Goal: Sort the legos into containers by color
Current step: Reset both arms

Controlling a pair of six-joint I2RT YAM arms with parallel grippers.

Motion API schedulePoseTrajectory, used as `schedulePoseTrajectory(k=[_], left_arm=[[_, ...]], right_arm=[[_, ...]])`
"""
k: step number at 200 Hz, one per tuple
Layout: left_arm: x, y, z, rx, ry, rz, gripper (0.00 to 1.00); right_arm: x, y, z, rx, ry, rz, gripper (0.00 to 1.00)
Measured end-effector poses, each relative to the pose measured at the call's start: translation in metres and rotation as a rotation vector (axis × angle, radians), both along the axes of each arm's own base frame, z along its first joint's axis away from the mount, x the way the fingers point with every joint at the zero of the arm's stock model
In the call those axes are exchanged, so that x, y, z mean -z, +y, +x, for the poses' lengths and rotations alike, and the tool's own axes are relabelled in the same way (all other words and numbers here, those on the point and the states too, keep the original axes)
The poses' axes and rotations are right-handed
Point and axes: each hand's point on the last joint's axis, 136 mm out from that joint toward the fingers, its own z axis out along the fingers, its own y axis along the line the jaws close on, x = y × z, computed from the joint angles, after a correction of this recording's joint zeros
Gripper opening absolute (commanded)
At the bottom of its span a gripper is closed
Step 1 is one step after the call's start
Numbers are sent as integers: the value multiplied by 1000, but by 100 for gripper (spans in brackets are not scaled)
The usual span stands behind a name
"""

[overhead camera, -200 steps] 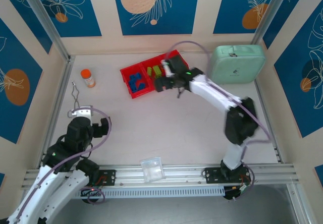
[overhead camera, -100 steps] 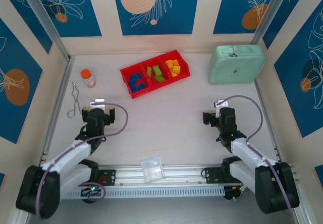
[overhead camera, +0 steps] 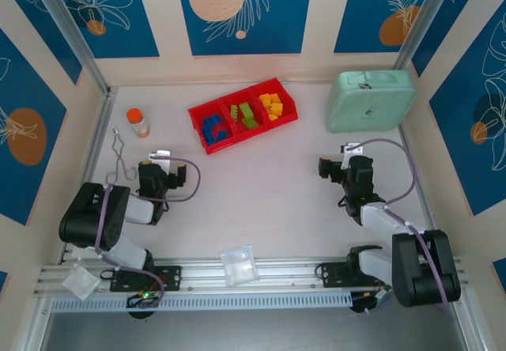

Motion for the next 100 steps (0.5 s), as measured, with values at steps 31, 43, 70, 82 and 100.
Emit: schedulePoseTrajectory(k=[31,43,70,82,100], left_arm=[[-18,-4,14,19,-54,-15,99],[-22,-4,17,18,-65,-16,99],[-26,-3,22,10,-74,-17,99],[-26,-3,22,6,-74,-15,99],[-25,-2,21,5,-70,-15,99]], right_arm=[[10,-2,18,-31,-32,55,99],[19,-3,30,-40,-57,79,99],[32,2,31,-65,-39,100,99],[25,7,35,-97,-52,114,99],[14,12,42,-136,-86,131,99]])
